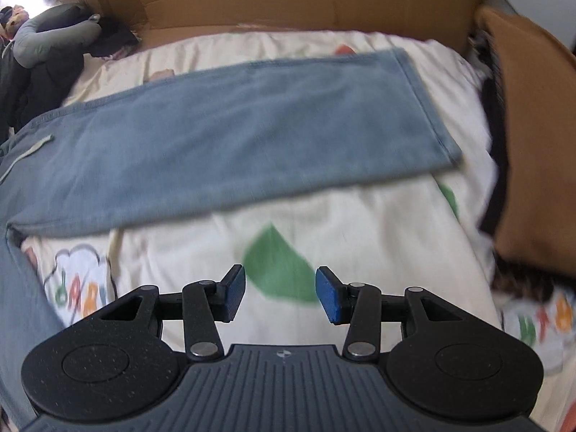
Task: Fold clothes
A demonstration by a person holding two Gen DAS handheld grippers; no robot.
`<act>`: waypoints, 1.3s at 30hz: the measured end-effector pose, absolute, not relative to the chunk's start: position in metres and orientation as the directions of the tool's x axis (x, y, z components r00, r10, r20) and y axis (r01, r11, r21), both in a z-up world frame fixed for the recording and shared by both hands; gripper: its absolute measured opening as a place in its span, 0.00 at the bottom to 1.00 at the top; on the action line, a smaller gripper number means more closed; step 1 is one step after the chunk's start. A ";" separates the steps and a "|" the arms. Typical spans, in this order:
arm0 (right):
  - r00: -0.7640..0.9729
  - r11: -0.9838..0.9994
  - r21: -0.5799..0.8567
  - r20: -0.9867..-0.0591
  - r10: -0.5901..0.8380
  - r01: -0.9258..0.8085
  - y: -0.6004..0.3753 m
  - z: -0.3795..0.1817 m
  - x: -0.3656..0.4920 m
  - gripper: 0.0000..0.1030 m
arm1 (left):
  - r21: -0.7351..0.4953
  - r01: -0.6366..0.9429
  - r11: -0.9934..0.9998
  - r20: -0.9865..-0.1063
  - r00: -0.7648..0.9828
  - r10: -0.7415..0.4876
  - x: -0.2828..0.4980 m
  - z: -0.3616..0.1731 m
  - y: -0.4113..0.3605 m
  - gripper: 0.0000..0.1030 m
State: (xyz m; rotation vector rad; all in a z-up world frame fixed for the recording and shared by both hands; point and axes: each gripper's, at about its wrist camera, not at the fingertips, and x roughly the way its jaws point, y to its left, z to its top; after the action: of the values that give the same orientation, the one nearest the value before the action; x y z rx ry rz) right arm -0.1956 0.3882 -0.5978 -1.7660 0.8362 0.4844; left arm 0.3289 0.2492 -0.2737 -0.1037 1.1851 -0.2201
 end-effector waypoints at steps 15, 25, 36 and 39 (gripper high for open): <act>0.674 -0.296 -0.607 -0.691 -0.263 -0.738 0.415 -0.701 -0.166 0.49 | -0.109 0.089 0.990 -0.933 0.335 -0.133 0.375 -0.323 0.222 0.03; 0.735 -0.402 -0.623 -0.632 -0.246 -0.671 0.419 -0.709 -0.135 0.48 | 0.029 0.146 0.989 -0.933 0.358 -0.026 0.380 -0.332 0.200 0.03; 0.700 -0.467 -0.558 -0.681 -0.215 -0.686 0.435 -0.700 -0.146 0.34 | -0.055 0.376 0.925 -0.916 0.349 -0.197 0.354 -0.276 0.154 0.14; 0.684 -0.481 -0.534 -0.698 -0.214 -0.696 0.432 -0.695 -0.147 0.34 | -0.133 0.433 0.892 -0.915 0.293 -0.278 0.343 -0.282 0.131 0.16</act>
State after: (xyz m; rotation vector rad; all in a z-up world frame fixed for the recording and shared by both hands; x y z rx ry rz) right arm -0.1471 0.4322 -0.6948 -2.0316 0.6995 0.7066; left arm 0.3430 0.1314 -0.2817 0.1500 1.1832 -0.4759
